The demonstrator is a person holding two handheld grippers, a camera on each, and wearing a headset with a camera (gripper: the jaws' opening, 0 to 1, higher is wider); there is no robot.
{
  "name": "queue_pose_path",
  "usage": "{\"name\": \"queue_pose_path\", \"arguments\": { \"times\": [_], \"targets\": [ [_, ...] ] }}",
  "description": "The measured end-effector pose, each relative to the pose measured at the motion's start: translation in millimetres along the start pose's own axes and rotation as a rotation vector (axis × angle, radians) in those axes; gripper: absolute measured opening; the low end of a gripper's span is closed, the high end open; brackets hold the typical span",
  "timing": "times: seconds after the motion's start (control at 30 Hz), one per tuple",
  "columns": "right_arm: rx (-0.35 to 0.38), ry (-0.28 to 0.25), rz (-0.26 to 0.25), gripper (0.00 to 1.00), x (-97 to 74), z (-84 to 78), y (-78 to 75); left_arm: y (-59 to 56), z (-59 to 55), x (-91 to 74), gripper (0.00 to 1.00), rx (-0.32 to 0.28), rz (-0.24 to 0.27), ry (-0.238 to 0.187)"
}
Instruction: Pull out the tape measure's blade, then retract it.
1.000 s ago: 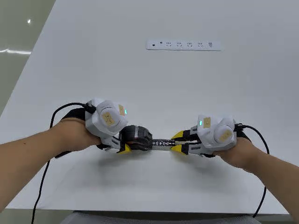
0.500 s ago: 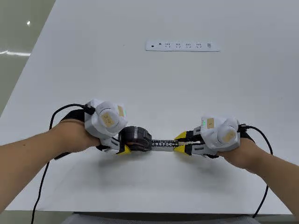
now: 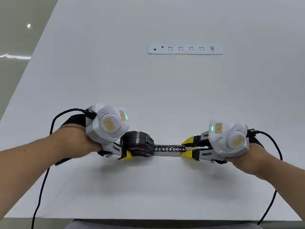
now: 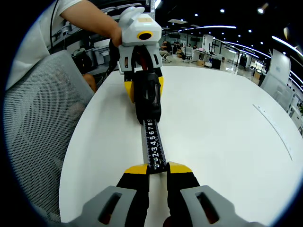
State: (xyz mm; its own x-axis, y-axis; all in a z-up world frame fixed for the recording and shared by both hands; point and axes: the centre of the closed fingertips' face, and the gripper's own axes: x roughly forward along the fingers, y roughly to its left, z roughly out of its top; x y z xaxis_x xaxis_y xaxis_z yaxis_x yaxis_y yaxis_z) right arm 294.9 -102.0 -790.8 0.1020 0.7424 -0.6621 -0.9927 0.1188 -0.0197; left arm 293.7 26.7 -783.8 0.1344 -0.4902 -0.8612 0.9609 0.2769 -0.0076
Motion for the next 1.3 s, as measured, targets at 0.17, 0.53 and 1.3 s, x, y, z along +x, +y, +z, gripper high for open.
{"name": "queue_pose_path", "arguments": {
  "times": [0.17,0.53,1.3],
  "targets": [
    [0.000,0.004,-0.004,0.08,-3.3,-2.9,-1.1,0.1,0.0,0.0,0.32,-0.001,-0.001,-0.001],
    [0.001,0.015,-0.009,0.09,-10.5,-9.6,-2.5,0.4,0.1,0.2,0.32,0.001,0.000,0.001],
    [-0.004,0.035,-0.019,0.09,-23.5,-21.4,-4.5,-0.1,0.8,0.9,0.32,-0.002,0.002,-0.003]
  ]
}}
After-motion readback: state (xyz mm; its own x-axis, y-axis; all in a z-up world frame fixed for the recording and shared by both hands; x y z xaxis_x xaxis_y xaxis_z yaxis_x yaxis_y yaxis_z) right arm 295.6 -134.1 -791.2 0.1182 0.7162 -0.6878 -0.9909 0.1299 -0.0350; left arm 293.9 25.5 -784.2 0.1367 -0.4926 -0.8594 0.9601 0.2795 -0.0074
